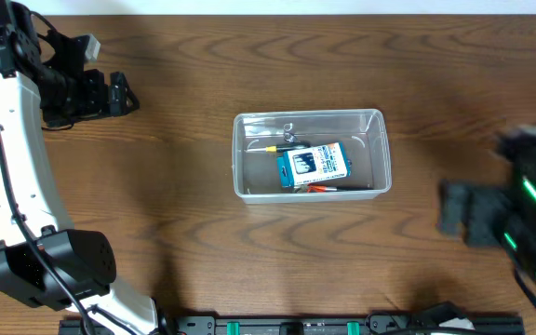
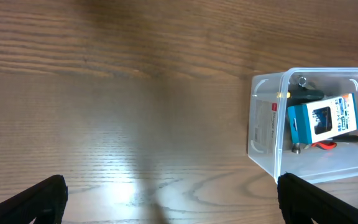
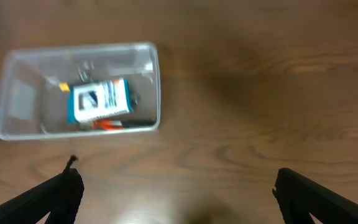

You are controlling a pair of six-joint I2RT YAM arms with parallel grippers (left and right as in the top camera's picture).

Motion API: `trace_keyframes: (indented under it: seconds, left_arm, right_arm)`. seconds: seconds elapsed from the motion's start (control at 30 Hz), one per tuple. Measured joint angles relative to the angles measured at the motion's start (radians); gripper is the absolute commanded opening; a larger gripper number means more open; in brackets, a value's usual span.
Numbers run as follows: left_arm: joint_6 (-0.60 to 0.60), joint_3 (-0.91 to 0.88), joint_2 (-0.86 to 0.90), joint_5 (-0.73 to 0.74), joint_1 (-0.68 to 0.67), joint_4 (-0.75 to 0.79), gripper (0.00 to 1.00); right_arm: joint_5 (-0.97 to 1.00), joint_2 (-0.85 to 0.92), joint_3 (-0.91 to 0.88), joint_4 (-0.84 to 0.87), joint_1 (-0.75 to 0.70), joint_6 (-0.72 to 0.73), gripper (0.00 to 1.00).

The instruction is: Pack container

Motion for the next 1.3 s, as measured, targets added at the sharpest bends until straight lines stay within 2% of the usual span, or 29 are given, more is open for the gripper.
trace_keyframes:
  seconds: [0.27,0.57,0.87,1.3]
  left_arm:
    - [0.0,0.0,0.0,0.0,0.0,0.0,0.98]
    - [0.0,0.0,0.0,0.0,0.0,0.0,0.98]
    - [0.0,0.0,0.0,0.0,0.0,0.0,0.98]
    - [0.0,0.0,0.0,0.0,0.0,0.0,0.98]
  right_arm:
    - [0.023,-0.315,-0.026,-0.003,0.0,0.125,0.99]
    - [0.014,-0.563,-0.244,0.195,-0.001,0.198,0.99]
    - [-0.057,-0.571,-0.468,0.365,-0.001,0.149,0.99]
    - [-0.064,-0.57,-0.482,0.439,-0.001,0.109,0.99]
